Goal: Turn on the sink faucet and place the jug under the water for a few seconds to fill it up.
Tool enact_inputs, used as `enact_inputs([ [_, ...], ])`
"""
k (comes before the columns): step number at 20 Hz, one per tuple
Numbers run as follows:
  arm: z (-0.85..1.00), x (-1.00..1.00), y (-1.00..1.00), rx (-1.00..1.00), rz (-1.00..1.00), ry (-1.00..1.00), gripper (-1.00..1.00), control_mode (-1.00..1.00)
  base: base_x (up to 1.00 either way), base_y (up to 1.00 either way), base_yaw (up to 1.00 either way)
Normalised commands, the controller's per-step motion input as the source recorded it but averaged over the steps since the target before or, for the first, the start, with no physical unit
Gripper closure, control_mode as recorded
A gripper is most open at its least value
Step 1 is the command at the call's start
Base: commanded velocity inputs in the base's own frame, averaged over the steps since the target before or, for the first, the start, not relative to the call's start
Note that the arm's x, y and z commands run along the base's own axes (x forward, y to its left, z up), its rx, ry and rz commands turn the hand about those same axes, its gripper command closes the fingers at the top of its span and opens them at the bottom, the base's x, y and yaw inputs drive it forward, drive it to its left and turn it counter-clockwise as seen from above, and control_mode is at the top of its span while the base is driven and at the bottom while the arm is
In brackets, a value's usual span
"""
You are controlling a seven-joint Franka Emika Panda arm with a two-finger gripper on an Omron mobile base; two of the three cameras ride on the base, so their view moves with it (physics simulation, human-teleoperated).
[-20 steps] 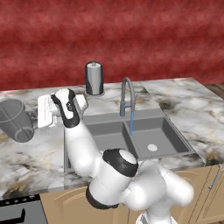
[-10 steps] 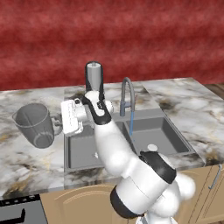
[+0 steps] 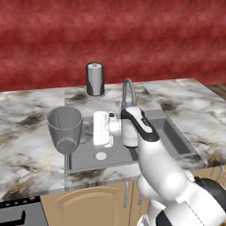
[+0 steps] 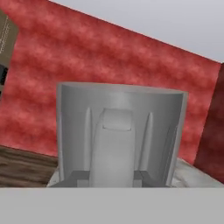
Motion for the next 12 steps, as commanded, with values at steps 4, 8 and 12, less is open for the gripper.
enact_inputs([
  [4, 0.0, -0.51, -0.96, 0.16, -0.18, 0.13, 1.0, -1.0, 0.0, 0.0, 0.0],
  [8, 0.0, -0.38, -0.82, 0.13, -0.18, 0.19, 1.0, -1.0, 0.0, 0.0, 0.0],
  [12, 0.0, -0.15, -0.76, 0.06, -0.18, 0.21, 1.0, -1.0, 0.0, 0.0, 0.0],
])
